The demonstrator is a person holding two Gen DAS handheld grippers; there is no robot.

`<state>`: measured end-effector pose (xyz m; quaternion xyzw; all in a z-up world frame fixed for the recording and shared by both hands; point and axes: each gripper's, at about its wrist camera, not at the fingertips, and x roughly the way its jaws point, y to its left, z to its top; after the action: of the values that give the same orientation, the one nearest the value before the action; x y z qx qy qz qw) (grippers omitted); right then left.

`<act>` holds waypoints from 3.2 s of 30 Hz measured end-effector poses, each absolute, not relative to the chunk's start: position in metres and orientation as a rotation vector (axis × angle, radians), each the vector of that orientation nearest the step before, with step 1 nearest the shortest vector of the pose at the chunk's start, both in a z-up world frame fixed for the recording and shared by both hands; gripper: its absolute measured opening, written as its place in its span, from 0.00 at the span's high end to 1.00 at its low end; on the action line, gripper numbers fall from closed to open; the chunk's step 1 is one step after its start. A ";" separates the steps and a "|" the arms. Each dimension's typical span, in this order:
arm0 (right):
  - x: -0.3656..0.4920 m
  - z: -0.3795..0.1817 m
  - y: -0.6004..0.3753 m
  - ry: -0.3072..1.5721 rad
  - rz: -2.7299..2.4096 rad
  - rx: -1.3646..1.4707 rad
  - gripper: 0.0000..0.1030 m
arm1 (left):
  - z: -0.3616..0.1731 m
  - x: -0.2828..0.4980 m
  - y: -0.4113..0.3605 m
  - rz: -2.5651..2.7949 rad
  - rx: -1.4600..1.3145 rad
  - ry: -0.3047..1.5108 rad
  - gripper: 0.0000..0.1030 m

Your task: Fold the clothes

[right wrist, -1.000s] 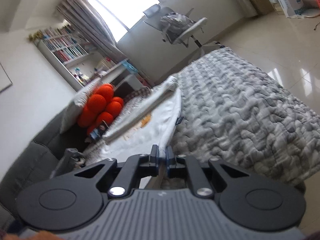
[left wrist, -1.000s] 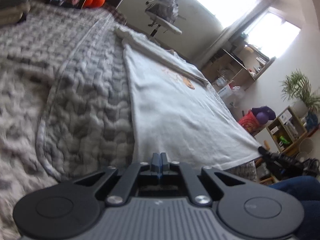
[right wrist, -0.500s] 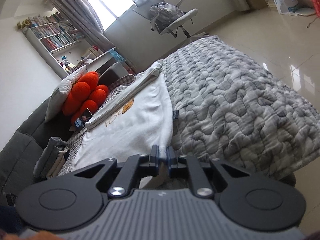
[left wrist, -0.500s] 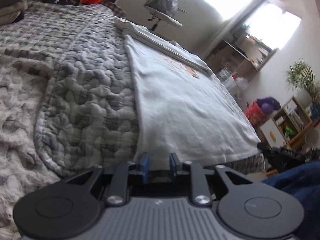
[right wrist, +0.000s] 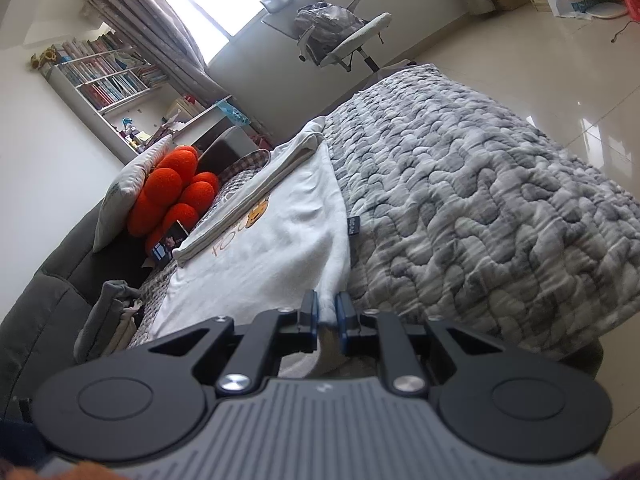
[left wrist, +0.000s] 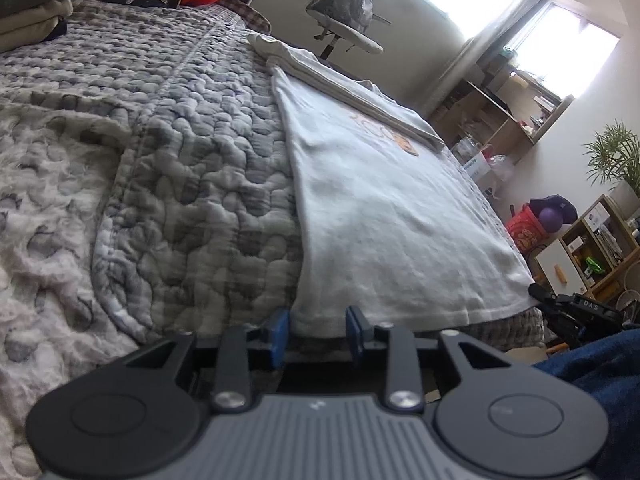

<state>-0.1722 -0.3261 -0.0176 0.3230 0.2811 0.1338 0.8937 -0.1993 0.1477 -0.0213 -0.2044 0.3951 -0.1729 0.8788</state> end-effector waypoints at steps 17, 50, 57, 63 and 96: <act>-0.171 -0.019 -0.328 0.591 0.262 0.689 0.84 | -0.029 -0.192 0.152 -0.361 -0.490 0.825 0.61; -0.173 -0.014 -0.322 0.509 0.281 0.590 0.90 | -0.010 -0.199 0.134 -0.336 -0.326 0.826 0.90; -0.186 -0.002 -0.325 0.445 0.330 0.539 0.91 | 0.014 -0.214 0.132 -0.341 -0.282 0.798 0.91; -0.195 0.002 -0.328 0.382 0.369 0.551 0.91 | 0.022 -0.222 0.136 -0.340 -0.299 0.786 0.91; -0.050 0.004 -0.308 0.430 0.295 0.475 0.91 | 0.025 -0.085 0.168 0.010 -0.752 0.852 0.90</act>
<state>-0.0502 -0.3079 0.0045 0.2328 0.2106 0.1442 0.9384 -0.0854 0.1675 0.0248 -0.3560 0.4037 0.0049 0.8428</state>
